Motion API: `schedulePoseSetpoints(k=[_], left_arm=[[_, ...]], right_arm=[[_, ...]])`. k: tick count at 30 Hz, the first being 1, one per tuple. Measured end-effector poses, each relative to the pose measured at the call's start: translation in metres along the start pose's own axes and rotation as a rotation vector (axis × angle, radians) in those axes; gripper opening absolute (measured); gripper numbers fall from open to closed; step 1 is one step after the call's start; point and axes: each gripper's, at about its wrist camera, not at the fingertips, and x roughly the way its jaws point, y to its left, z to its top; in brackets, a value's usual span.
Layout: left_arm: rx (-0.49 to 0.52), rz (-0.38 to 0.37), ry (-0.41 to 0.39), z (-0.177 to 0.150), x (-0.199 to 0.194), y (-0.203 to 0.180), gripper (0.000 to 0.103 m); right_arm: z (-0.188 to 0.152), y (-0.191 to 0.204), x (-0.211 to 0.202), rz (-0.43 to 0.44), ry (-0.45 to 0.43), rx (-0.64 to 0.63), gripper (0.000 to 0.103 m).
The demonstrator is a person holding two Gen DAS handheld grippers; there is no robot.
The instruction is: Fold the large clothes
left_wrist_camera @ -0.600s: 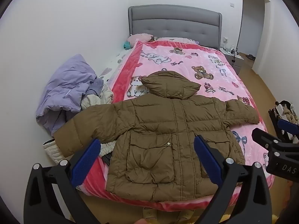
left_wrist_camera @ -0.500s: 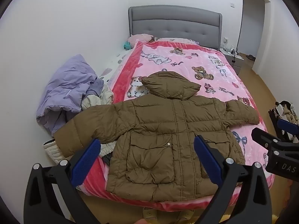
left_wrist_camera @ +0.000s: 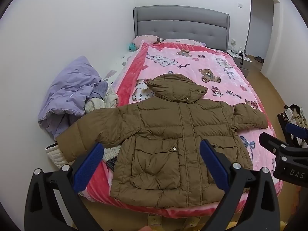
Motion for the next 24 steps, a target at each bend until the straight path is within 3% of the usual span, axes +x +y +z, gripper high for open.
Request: schedulePoseSetpoints(k=[24], left_arm=[[0.004,0.002,0.015,-0.0060,-0.0008,-0.0034,0.098]], right_arm=[[-0.0039,-0.0029,-0.0004,0.009,0.007,0.008,0.095]])
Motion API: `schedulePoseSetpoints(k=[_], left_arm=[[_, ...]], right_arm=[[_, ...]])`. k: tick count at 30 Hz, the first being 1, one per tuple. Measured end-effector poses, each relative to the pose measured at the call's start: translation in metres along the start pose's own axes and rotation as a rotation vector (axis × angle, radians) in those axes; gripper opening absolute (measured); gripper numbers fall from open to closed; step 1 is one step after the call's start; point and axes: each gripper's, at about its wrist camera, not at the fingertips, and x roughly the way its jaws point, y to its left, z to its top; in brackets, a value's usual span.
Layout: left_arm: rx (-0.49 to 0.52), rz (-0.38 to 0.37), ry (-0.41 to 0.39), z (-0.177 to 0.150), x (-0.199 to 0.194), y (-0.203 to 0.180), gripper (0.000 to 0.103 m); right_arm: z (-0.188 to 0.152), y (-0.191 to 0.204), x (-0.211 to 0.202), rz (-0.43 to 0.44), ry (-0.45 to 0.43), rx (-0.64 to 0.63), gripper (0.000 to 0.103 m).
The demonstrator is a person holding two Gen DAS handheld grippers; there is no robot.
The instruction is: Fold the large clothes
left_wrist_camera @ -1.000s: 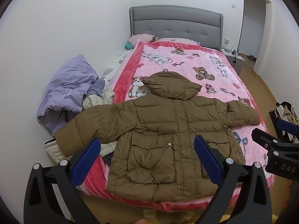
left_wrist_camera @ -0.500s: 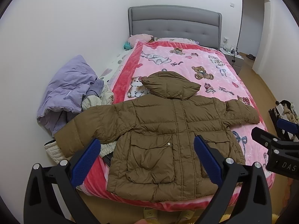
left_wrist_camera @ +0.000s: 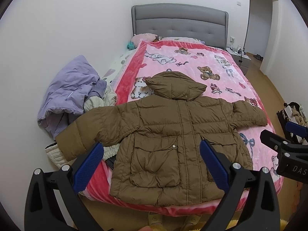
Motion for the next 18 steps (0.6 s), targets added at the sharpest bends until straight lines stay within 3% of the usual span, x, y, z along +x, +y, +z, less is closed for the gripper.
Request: schedulePoseSetpoints(k=[18], left_arm=[[0.014,-0.002,0.011,-0.0118,0.0072,-0.0065,0.098]], right_arm=[[-0.0038,-0.0035,-0.0008,0.005,0.002,0.010,0.095]])
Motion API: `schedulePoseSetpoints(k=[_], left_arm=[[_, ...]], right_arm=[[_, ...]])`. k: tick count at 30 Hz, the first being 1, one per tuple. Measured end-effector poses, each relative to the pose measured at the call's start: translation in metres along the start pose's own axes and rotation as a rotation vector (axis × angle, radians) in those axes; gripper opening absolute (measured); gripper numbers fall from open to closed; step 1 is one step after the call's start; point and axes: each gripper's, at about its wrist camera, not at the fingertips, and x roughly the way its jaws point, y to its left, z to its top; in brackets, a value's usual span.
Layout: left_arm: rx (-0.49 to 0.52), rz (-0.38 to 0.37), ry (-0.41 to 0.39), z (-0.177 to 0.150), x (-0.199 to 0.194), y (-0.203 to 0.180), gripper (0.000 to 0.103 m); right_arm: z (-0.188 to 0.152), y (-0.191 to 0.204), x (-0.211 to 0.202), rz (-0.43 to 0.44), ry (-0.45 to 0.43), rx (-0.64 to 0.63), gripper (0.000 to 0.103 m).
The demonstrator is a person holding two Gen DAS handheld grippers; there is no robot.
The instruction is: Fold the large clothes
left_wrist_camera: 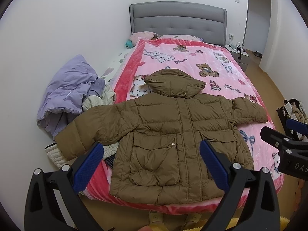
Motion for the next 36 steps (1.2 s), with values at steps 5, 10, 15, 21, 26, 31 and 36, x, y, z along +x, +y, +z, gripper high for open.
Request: schedulePoseSetpoints(k=[5,10,15,21,26,31,36], left_arm=[[-0.001,0.001,0.002,-0.001,0.000,0.000,0.098],[-0.001,0.003,0.007,0.001,0.001,-0.001,0.098],[-0.024,0.016,0.048,0.012,0.017,-0.003,0.098],[-0.021,0.103,0.023,0.034,0.040,-0.011,0.098],[0.036,0.154,-0.037,0.057,0.070,-0.022,0.098],[0.031,-0.028,0.009,0.089,0.126,-0.013,0.098],[-0.016,-0.187,0.058,0.134,0.215,0.018,0.098]], right_arm=[[0.001,0.000,0.000,0.002,0.001,-0.002,0.095],[0.000,-0.001,0.001,0.002,0.003,0.003,0.095],[0.005,-0.012,0.007,0.035,0.003,0.033,0.095],[0.035,-0.034,0.038,-0.008,-0.059,-0.064,0.095],[0.069,-0.040,0.070,0.003,-0.095,-0.149,0.095],[0.109,-0.051,0.125,0.101,-0.034,-0.066,0.095],[0.153,-0.058,0.194,0.116,-0.011,-0.009,0.095]])
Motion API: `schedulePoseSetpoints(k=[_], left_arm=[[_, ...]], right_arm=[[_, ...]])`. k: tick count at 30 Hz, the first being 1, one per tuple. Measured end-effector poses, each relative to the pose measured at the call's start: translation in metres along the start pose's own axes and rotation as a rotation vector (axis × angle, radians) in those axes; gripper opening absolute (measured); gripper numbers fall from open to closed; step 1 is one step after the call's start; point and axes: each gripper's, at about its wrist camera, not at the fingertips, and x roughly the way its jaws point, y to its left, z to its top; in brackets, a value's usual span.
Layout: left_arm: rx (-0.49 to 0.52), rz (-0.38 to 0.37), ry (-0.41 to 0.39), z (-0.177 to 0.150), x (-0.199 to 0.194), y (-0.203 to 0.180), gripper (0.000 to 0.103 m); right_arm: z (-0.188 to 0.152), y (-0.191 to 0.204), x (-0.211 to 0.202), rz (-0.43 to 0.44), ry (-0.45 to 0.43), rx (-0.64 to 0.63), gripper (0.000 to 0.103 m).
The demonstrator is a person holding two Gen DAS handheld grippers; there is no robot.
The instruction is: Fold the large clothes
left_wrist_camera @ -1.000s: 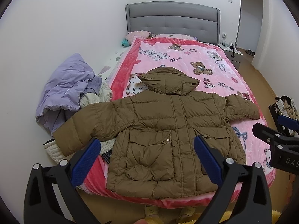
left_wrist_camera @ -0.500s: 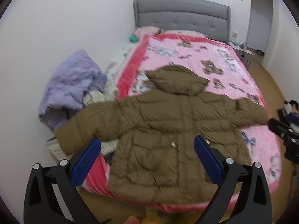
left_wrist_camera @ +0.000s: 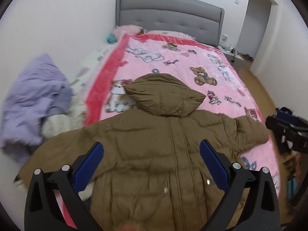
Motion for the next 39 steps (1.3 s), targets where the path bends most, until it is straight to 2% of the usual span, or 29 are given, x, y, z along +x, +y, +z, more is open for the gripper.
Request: schedulePoseSetpoints(k=[3,7,11,13,18,20,22,23,26,29,30,31,32,33,35,37,39], left_arm=[[0.002,-0.071,-0.001,0.032,0.058,0.032,0.098],[-0.002,-0.089,0.057,0.070,0.147,0.072,0.098],[0.024,-0.105,0.132,0.098,0.234,0.093,0.098],[-0.026,-0.120,0.159,0.107,0.266,0.100,0.098],[-0.275,-0.187,0.266,0.122,0.351,0.127,0.098],[-0.404,-0.225,0.273,0.121,0.377,0.141,0.098],[-0.455,-0.250,0.282,0.118,0.394,0.147,0.098],[-0.460,-0.253,0.287,0.117,0.401,0.147,0.098],[-0.418,-0.222,0.277,0.115,0.419,0.142,0.098],[-0.424,-0.215,0.263,0.115,0.433,0.140,0.098],[-0.433,-0.216,0.259,0.117,0.436,0.141,0.095],[-0.437,-0.213,0.241,0.118,0.436,0.139,0.087],[-0.426,-0.215,0.224,0.120,0.434,0.137,0.067],[-0.388,-0.198,0.209,0.122,0.430,0.131,0.055],[-0.286,-0.159,0.188,0.123,0.420,0.120,0.043],[-0.186,-0.133,0.144,0.116,0.398,0.114,0.036],[-0.189,-0.152,0.127,0.105,0.383,0.122,0.032]], right_arm=[[0.023,-0.007,0.044,-0.007,0.010,0.041,0.095],[0.052,-0.023,0.104,0.021,-0.009,0.091,0.095],[0.080,-0.052,0.182,0.039,0.031,0.133,0.095],[0.092,-0.072,0.224,0.052,0.062,0.160,0.095],[0.101,-0.119,0.318,0.043,0.166,0.243,0.093],[0.101,-0.133,0.356,0.022,0.208,0.254,0.091],[0.101,-0.141,0.383,0.033,0.249,0.257,0.087],[0.101,-0.142,0.392,0.042,0.261,0.261,0.084],[0.100,-0.144,0.413,0.075,0.255,0.268,0.085],[0.095,-0.143,0.431,0.102,0.272,0.295,0.086],[0.094,-0.142,0.433,0.112,0.267,0.297,0.076],[0.094,-0.140,0.434,0.129,0.252,0.291,0.065],[0.094,-0.135,0.434,0.115,0.248,0.269,0.043],[0.095,-0.128,0.431,0.103,0.234,0.224,0.026],[0.104,-0.118,0.418,0.112,0.183,0.148,0.012],[0.121,-0.111,0.396,0.135,0.084,0.092,0.010],[0.141,-0.110,0.386,0.155,0.055,0.082,0.008]])
